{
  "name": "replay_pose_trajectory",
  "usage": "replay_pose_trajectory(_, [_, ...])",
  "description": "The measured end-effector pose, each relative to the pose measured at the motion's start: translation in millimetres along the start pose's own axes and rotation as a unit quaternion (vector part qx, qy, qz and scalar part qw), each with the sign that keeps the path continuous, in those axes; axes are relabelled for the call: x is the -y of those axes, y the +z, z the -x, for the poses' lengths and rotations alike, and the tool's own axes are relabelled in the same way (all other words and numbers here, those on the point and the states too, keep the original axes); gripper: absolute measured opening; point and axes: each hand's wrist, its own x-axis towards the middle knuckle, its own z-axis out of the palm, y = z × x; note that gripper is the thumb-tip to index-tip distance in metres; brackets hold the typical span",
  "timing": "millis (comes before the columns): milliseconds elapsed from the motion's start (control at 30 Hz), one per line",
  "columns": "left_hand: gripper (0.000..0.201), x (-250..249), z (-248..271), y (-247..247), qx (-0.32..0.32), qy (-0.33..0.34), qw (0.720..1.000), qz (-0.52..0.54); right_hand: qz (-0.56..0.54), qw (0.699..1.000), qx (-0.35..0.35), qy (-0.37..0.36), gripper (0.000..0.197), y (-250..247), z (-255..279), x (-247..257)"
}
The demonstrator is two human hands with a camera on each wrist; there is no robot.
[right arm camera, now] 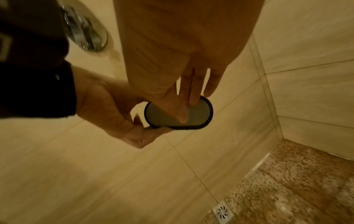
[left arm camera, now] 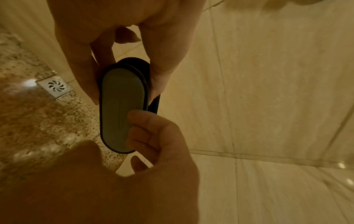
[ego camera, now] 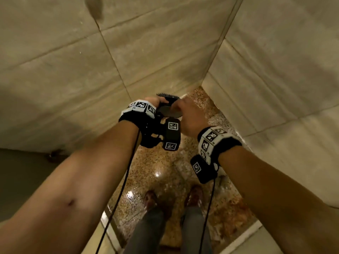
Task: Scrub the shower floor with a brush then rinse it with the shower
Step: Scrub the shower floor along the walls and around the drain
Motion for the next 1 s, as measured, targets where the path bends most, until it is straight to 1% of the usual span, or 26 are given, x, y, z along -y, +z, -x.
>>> replay_pose_trajectory(100, [0.022,-11,-9,17,0.018,0.005,0.999,-0.028,0.048,0.996,-0.077,-0.01,0.041,9,-7,-16])
replay_pose_trajectory(167, [0.016,-17,-17,27,0.029,0.04,0.997,-0.067,0.082,0.988,-0.127,0.001,0.044,8,-13,-28])
replay_pose_trajectory(200, [0.027,-20,-24,34,0.03,0.053,0.995,-0.082,0.093,0.987,-0.133,0.003,0.048,6,-21,-39])
replay_pose_trajectory(233, [0.038,-24,-28,41,0.02,0.056,0.994,-0.091,0.098,0.988,-0.116,0.0,0.052,5,-30,-51])
replay_pose_trajectory(267, [0.042,-28,-33,48,0.024,0.049,0.994,-0.096,0.094,0.992,-0.081,-0.008,0.055,3,-42,-65])
replay_pose_trajectory(300, [0.04,-31,-41,54,0.041,0.027,0.995,-0.089,0.084,0.995,-0.044,-0.013,0.056,2,-52,-77])
replay_pose_trajectory(333, [0.033,-36,-49,59,0.05,0.022,0.994,-0.091,0.074,0.997,-0.019,-0.016,0.057,1,-60,-88])
replay_pose_trajectory(400, [0.014,-50,-71,79,0.071,-0.003,0.995,-0.068,0.052,0.999,-0.003,-0.01,0.06,-5,-82,-117])
replay_pose_trajectory(433, [0.016,-56,-75,87,0.065,-0.001,0.997,-0.041,0.038,0.999,-0.005,0.0,0.061,-7,-90,-129])
replay_pose_trajectory(500, [0.025,-65,-93,105,0.014,-0.064,0.997,0.031,0.013,1.0,0.0,0.026,0.064,-9,-107,-152])
replay_pose_trajectory(533, [0.03,-68,-103,113,-0.01,-0.075,0.997,0.035,0.002,0.999,0.002,0.041,0.066,-9,-116,-163])
replay_pose_trajectory(600, [0.035,-72,-122,122,-0.07,-0.049,0.996,0.011,-0.029,0.997,-0.004,0.077,0.069,-5,-133,-184])
replay_pose_trajectory(633, [0.034,-70,-138,123,-0.109,-0.026,0.994,0.005,-0.05,0.994,-0.008,0.098,0.07,-1,-141,-193])
replay_pose_trajectory(700, [0.026,-64,-161,119,-0.15,0.002,0.989,-0.003,-0.081,0.987,-0.015,0.137,0.069,9,-153,-209])
replay_pose_trajectory(867, [0.022,-34,-230,101,-0.17,0.035,0.983,-0.059,-0.129,0.973,-0.025,0.192,0.072,56,-190,-247])
replay_pose_trajectory(933, [0.018,-20,-263,94,-0.174,0.051,0.98,-0.08,-0.145,0.965,-0.014,0.216,0.077,86,-207,-264])
replay_pose_trajectory(1000, [0.02,-1,-307,90,-0.172,0.071,0.979,-0.08,-0.144,0.961,-0.005,0.238,0.078,127,-226,-284])
